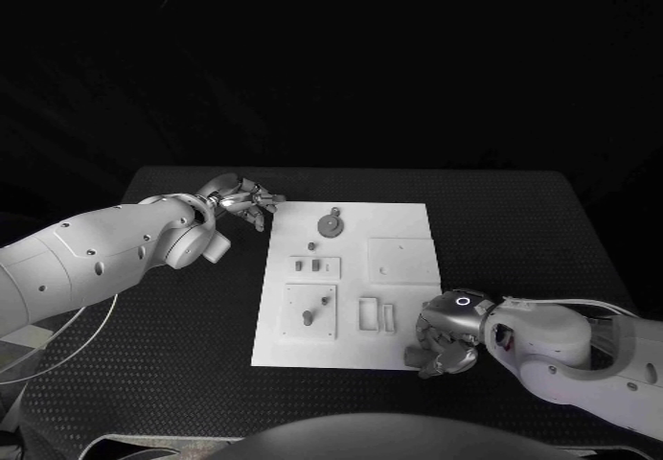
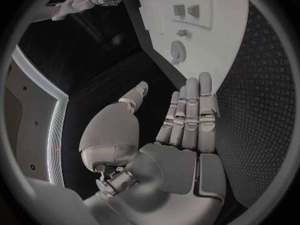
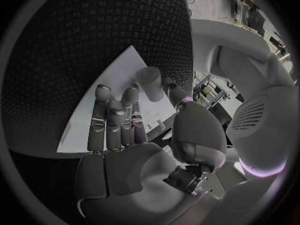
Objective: Assemble the parts on the task board
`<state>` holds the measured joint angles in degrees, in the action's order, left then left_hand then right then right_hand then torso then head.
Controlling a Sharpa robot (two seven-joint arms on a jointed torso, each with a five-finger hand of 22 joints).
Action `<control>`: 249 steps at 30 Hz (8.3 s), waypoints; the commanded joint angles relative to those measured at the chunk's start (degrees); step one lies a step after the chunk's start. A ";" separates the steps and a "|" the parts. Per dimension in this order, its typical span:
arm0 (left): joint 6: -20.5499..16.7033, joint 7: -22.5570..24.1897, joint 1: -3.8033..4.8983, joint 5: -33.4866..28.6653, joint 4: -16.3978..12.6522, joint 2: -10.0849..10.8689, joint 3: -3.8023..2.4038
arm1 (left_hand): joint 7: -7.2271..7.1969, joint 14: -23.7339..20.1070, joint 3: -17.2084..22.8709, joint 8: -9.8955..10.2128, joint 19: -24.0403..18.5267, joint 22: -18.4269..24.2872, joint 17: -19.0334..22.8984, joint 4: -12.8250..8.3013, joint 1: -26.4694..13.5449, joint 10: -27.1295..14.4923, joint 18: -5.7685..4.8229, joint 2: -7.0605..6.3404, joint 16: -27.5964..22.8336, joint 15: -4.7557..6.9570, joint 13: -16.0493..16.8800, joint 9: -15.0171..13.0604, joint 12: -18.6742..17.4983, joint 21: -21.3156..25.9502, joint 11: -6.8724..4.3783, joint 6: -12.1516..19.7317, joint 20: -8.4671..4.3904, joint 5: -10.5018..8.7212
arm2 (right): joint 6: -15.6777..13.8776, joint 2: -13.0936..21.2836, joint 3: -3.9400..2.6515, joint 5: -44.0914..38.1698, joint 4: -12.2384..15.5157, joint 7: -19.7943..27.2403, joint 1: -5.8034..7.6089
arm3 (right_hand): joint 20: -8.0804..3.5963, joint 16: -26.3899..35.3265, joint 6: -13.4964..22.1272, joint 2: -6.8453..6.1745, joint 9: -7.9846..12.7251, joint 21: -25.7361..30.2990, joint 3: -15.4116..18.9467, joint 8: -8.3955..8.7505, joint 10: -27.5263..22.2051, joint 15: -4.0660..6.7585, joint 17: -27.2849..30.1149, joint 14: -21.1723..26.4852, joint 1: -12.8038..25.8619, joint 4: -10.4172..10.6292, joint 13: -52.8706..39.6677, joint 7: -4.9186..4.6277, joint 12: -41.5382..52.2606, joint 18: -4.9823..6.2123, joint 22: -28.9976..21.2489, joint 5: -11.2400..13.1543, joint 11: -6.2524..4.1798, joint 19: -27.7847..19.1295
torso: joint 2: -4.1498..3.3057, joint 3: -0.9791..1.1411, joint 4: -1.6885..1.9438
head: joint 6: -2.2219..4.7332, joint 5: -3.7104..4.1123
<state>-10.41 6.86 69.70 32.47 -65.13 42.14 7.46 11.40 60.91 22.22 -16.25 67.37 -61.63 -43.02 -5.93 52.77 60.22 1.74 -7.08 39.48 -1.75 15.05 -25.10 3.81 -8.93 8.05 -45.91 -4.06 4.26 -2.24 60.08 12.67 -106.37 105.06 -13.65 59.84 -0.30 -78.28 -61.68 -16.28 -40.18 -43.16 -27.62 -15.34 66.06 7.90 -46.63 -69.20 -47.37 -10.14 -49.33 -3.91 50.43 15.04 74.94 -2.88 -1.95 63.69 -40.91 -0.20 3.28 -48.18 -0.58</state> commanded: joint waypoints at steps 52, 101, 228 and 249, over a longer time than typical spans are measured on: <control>1.52 0.61 -0.12 0.09 0.21 -0.52 -0.03 | 0.29 0.46 -0.38 0.08 0.40 -0.06 -0.22 -0.12 0.16 -0.50 4.01 -0.04 -0.37 -0.13 -0.12 0.18 0.11 0.40 0.18 0.62 0.27 -0.55 | -13.12 -16.01 0.15 -2.01 -12.05 19.72 9.08 | 0.84 -5.83 0.80 7.99 1.78 -4.88 -11.10 2.06 -6.04 -0.66 -2.88 3.31 -20.21 -6.63 -10.03 -0.94 14.86 -0.04 1.31 0.10 0.59 -1.77 | 0.03 -0.07 0.15 | 0.91 -1.13; 1.65 0.58 -0.12 0.66 1.48 -0.58 -0.03 | 0.30 0.48 -0.52 0.03 0.42 -0.05 -0.30 -0.20 0.21 -0.62 4.04 0.00 -0.45 -0.16 -0.16 0.19 0.11 0.50 0.21 0.66 0.30 -0.57 | -9.52 -18.96 1.49 -7.96 -16.53 22.01 7.37 | 3.63 -7.86 3.43 8.27 2.56 -6.01 -12.71 3.01 -13.72 -1.94 -3.48 10.75 -23.45 -6.67 -10.20 -1.54 17.28 -0.19 1.21 -7.25 1.60 -8.41 | 0.03 0.00 -0.07 | 0.28 -2.01; 1.54 0.63 -0.17 0.66 2.63 -0.34 0.08 | 0.17 0.50 -0.82 -0.26 0.50 -0.06 -0.56 -0.23 0.30 -0.69 4.08 -0.31 -0.74 -0.18 -0.21 0.17 0.18 0.80 0.23 0.46 0.34 -0.62 | -16.29 -3.34 1.56 1.24 -14.23 23.31 8.48 | 4.32 -10.43 8.89 5.05 5.65 -6.85 -14.08 1.50 -16.60 -2.34 -0.53 13.29 -26.43 -6.64 -5.99 -1.22 21.65 -0.04 0.99 -6.40 1.76 -9.64 | 0.02 0.35 -0.25 | 0.32 -0.41; 1.64 0.93 -0.17 0.66 2.80 -0.63 0.08 | 0.13 0.49 -0.76 -0.33 0.50 -0.06 -0.60 -0.21 0.40 -0.67 4.08 -0.35 -0.78 -0.17 -0.20 0.16 0.19 0.84 0.22 0.39 0.34 -0.61 | -13.94 -3.10 1.56 0.00 -14.08 23.20 3.48 | 4.39 -10.52 8.35 5.13 5.33 -6.77 -14.27 0.94 -16.76 -2.35 -0.36 13.50 -27.51 -6.67 -5.67 -0.90 21.80 -0.04 1.02 -6.19 1.71 -9.90 | 0.04 -0.06 -0.06 | 0.30 0.35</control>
<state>-9.24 7.02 69.51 33.09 -62.30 41.65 7.56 11.41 61.10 21.64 -16.25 67.47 -61.60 -43.54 -6.13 52.77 60.00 1.76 -7.08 39.01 -1.96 14.93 -24.99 3.81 -8.48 8.25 -45.51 -3.75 3.94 -17.57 56.94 14.20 -105.40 90.89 9.17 63.48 4.20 -88.52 -53.16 -11.17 -34.80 -49.71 -41.60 -14.02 49.07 5.26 -47.05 -55.97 -74.23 -16.84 -55.05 -5.14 71.83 14.23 74.95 -9.32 -0.10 53.86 -40.89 -0.16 3.19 -47.87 -0.32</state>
